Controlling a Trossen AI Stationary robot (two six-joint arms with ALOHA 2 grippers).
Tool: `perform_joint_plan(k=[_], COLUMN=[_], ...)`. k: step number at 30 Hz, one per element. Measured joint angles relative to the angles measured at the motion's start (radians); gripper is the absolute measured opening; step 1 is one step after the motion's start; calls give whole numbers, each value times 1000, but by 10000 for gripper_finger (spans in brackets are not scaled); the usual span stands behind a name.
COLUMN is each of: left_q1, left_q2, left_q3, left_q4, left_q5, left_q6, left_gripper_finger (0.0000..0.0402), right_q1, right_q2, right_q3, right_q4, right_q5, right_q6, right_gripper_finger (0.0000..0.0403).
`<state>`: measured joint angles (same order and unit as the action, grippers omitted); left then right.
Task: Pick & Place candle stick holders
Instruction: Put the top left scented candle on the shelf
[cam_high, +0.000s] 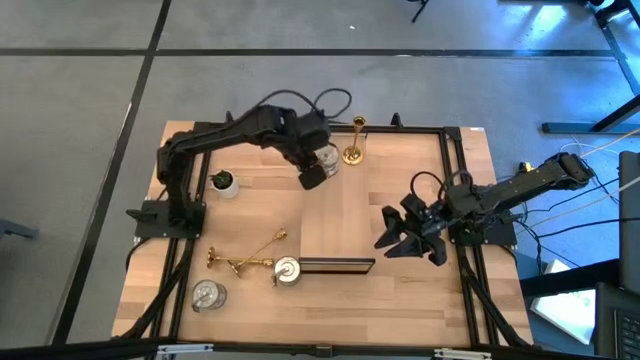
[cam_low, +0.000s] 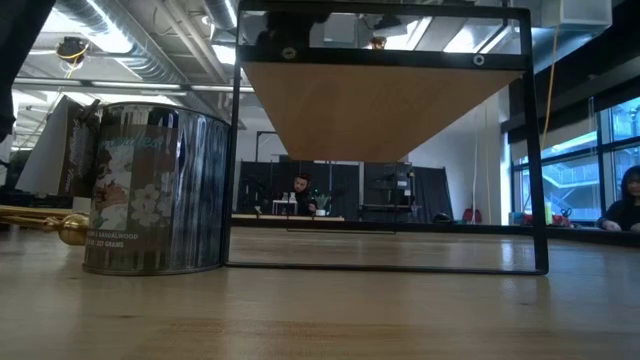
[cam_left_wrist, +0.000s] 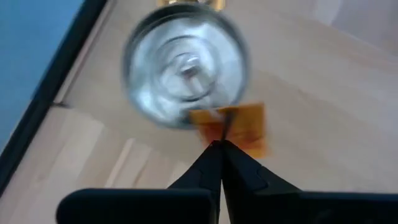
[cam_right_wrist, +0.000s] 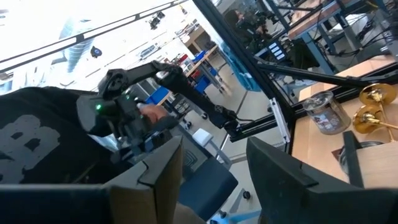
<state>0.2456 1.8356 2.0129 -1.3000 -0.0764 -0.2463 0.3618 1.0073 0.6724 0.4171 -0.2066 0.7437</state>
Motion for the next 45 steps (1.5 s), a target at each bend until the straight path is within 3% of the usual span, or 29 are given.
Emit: perform_joint_plan(k=[9,12,18,25,36,45], left_q1=[-34,-68,-138,-131,-11,5], left_q2=[-37,-34,6,40,39,43], left_q3=[0,0,0,-1,-1,0], left_q4=[80,123,175,167,125,128], left_q5=[166,149,-19,-106,-18,-8], left_q6=[-16,-12,82,88,111,119], left_gripper_finger=[2,2,2,1,1,1], right_q1=[-1,-9,-22,-23,-20,-20], right_q2=[0,0,0,0,0,0], right_q3=[0,0,0,0,0,0], right_q4=[-2,-2,-2,10,13,10], right_q5=[-4,-5,-5,-5,-5,-5], right_q6=[0,0,0,0,0,0], right_gripper_finger=[181,181,181,181,181,181])
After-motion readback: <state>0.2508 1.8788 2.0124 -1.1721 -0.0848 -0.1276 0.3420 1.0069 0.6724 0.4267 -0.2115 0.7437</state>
